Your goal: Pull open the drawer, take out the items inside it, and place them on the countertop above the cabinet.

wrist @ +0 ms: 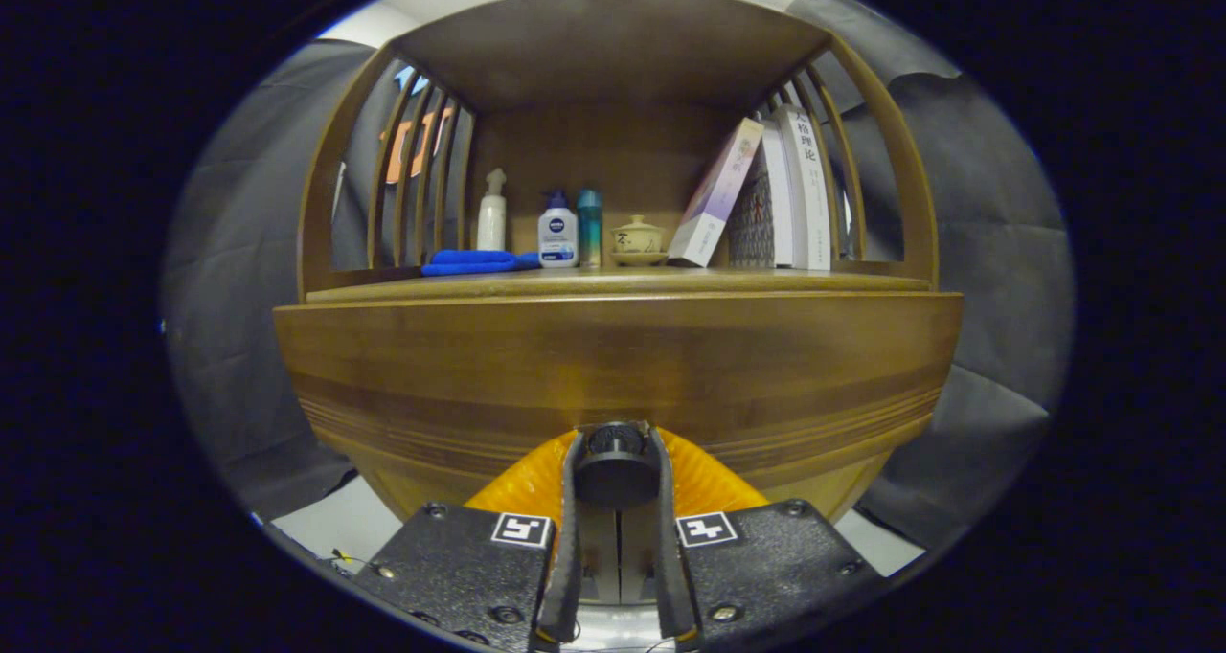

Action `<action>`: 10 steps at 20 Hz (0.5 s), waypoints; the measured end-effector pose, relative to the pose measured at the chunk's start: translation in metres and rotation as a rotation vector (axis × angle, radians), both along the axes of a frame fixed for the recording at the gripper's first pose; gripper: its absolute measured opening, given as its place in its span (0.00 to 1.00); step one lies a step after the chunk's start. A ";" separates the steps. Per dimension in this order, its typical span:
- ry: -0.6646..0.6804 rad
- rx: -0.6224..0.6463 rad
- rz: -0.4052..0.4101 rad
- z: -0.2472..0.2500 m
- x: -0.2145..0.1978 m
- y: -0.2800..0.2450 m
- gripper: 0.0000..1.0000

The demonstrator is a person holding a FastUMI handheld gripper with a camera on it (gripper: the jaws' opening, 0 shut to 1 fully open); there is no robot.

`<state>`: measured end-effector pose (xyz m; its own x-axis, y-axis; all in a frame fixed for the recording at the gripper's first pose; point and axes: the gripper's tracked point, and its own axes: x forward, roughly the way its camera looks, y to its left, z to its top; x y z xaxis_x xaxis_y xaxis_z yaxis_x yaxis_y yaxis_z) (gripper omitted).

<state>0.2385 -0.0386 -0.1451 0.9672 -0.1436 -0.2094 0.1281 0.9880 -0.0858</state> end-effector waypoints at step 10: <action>0.030 0.003 0.033 -0.009 -0.095 -0.005 0.35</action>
